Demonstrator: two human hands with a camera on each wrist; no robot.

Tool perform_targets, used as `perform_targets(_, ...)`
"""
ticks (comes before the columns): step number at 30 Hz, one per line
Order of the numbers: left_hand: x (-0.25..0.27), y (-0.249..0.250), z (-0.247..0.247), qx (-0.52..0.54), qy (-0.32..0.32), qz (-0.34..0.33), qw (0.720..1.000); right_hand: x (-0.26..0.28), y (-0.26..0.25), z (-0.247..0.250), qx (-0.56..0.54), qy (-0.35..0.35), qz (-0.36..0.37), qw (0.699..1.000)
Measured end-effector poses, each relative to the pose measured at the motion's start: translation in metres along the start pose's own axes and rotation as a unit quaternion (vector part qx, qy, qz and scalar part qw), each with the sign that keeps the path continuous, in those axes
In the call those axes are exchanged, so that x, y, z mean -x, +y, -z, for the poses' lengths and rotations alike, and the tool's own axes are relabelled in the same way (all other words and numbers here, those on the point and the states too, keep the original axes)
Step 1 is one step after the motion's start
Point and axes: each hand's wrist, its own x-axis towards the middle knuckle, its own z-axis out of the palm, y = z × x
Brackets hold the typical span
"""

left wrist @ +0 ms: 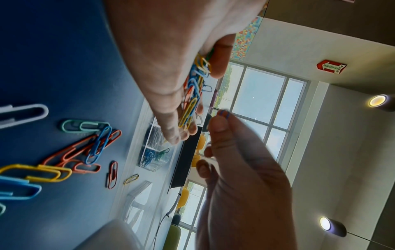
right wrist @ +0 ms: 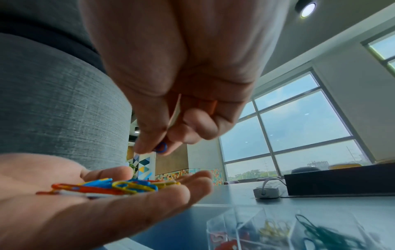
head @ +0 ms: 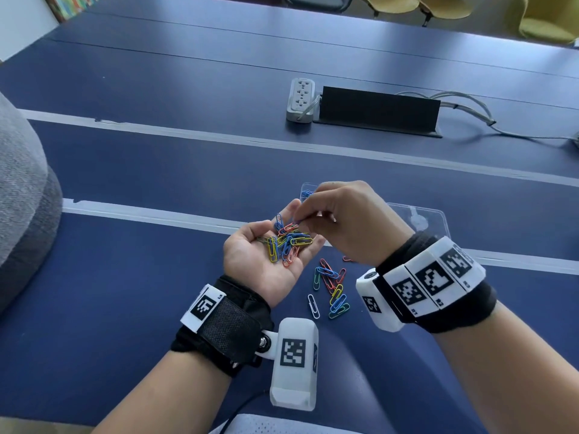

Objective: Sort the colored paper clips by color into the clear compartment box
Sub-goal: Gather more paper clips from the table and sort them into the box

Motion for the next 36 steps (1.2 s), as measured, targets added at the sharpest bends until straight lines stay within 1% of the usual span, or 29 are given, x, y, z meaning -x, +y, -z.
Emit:
perform_targets(2, 0.000, -0.001, 0.000, 0.001, -0.012, -0.007, 1.000, -0.002, -0.003, -0.002, 0.008, -0.059, 0.016, 0.998)
perform_targets(5, 0.000, -0.001, 0.000, -0.016, -0.011, -0.007, 1.000, -0.004, -0.004, -0.006, 0.063, -0.131, 0.034, 0.989)
perform_targets(7, 0.001, 0.000, 0.000, -0.024, -0.001, -0.004, 1.000, -0.003, -0.004, -0.006, 0.081, -0.145, 0.028, 0.986)
perform_targets(9, -0.001, 0.002, 0.003, -0.018, 0.007, 0.002, 1.000, -0.001, -0.005, -0.005, 0.084, -0.144, 0.025, 0.986)
perform_targets(10, -0.002, 0.001, 0.005, -0.009, -0.005, 0.006, 1.000, 0.000, -0.005, -0.006, 0.085, -0.140, 0.026, 0.986)
perform_targets(13, 0.001, 0.001, 0.010, -0.018, -0.113, -0.017, 0.993, 0.000, -0.003, -0.010, 0.081, -0.129, 0.030, 0.988)
perform_targets(14, 0.000, 0.000, 0.010, -0.029, -0.116, -0.009, 0.993, 0.000, -0.002, -0.012, 0.074, -0.126, 0.034, 0.989)
perform_targets(15, -0.002, 0.000, 0.013, -0.036, -0.096, 0.009, 0.995, 0.000, -0.001, -0.013, 0.069, -0.124, 0.037, 0.989)
perform_targets(16, -0.003, 0.001, 0.013, -0.034, -0.094, 0.021, 0.995, 0.000, -0.001, -0.014, 0.064, -0.122, 0.041, 0.990)
perform_targets(17, -0.003, 0.001, 0.015, -0.028, -0.105, 0.012, 0.994, -0.001, -0.001, -0.014, 0.057, -0.120, 0.042, 0.990)
perform_targets(18, -0.003, 0.001, 0.015, -0.029, -0.085, -0.006, 0.996, 0.000, -0.002, -0.014, 0.048, -0.118, 0.043, 0.991)
perform_targets(20, -0.006, -0.002, 0.010, -0.040, 0.017, 0.007, 0.999, -0.001, -0.004, -0.015, 0.033, -0.109, 0.039, 0.993)
perform_targets(21, -0.007, -0.003, 0.010, -0.036, 0.043, 0.011, 0.998, -0.001, -0.006, -0.015, 0.029, -0.103, 0.036, 0.994)
perform_targets(22, -0.005, -0.004, 0.006, -0.020, 0.029, 0.005, 0.999, -0.001, -0.006, -0.016, 0.028, -0.098, 0.032, 0.994)
perform_targets(24, -0.001, -0.005, 0.000, -0.009, 0.026, -0.005, 1.000, -0.002, -0.007, -0.015, 0.031, -0.088, 0.024, 0.995)
perform_targets(28, -0.001, -0.003, 0.000, 0.004, 0.040, -0.002, 0.999, -0.002, -0.008, -0.013, 0.029, -0.067, 0.018, 0.997)
perform_targets(31, -0.002, -0.003, 0.002, 0.016, 0.010, -0.003, 1.000, -0.002, -0.009, -0.015, 0.029, -0.059, 0.023, 0.998)
perform_targets(34, 0.000, -0.003, 0.000, 0.007, 0.016, 0.004, 1.000, -0.003, -0.009, -0.016, 0.051, -0.072, 0.020, 0.996)
perform_targets(36, 0.002, -0.003, -0.002, 0.018, 0.020, 0.008, 1.000, -0.004, -0.011, -0.014, 0.084, -0.104, 0.013, 0.991)
